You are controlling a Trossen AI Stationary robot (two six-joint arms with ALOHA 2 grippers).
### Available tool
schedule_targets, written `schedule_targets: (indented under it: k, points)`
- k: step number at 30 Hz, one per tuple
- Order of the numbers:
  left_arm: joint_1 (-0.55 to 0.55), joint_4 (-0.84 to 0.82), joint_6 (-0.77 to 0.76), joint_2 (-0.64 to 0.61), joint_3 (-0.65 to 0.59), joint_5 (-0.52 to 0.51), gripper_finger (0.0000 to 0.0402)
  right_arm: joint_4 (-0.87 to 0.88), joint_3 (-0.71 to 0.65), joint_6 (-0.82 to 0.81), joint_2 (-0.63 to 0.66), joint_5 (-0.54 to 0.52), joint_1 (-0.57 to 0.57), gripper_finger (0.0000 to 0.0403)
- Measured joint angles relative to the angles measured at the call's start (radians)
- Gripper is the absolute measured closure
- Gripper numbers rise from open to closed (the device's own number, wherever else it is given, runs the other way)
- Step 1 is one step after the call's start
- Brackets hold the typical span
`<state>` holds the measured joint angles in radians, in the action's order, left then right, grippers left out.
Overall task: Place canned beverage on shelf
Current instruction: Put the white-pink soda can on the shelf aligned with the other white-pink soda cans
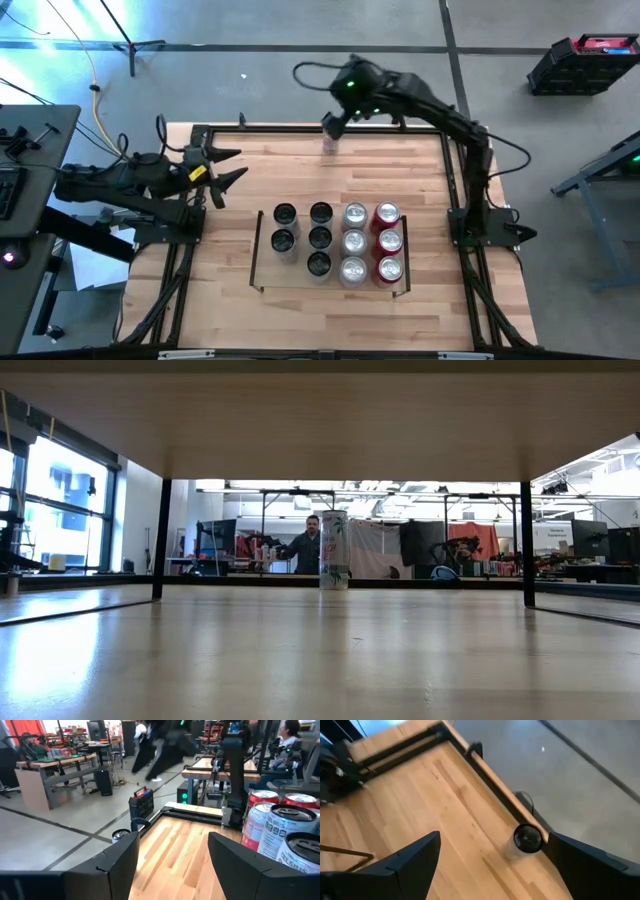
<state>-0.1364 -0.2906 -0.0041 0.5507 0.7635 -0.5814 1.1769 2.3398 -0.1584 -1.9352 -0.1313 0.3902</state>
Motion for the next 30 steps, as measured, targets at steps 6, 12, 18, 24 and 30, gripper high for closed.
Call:
schedule_targets:
  k: [6, 12, 18, 24, 30]
  points:
    - [-0.003, -0.092, -0.038, -0.046, 0.0, 0.004, 0.0168, -0.001, 0.0, -0.069, -0.098, -0.119, 0.024, 0.0041]
    - [-0.003, -0.189, -0.118, -0.077, 0.0, 0.019, 0.0168, -0.002, 0.0, -0.226, -0.169, -0.106, 0.059, 0.0041]
    - [-0.004, -0.175, -0.122, -0.085, -0.024, 0.049, 0.0168, -0.104, 0.0, -0.153, -0.186, -0.169, 0.012, 0.0041]
    - [-0.004, 0.008, -0.034, -0.185, -0.194, 0.049, 0.0168, -0.118, 0.0, -0.063, -0.184, -0.123, -0.023, 0.0041]
    - [-0.004, 0.039, -0.015, -0.268, -0.244, 0.053, 0.0168, -0.216, 0.001, -0.082, -0.193, -0.208, -0.066, 0.0041]
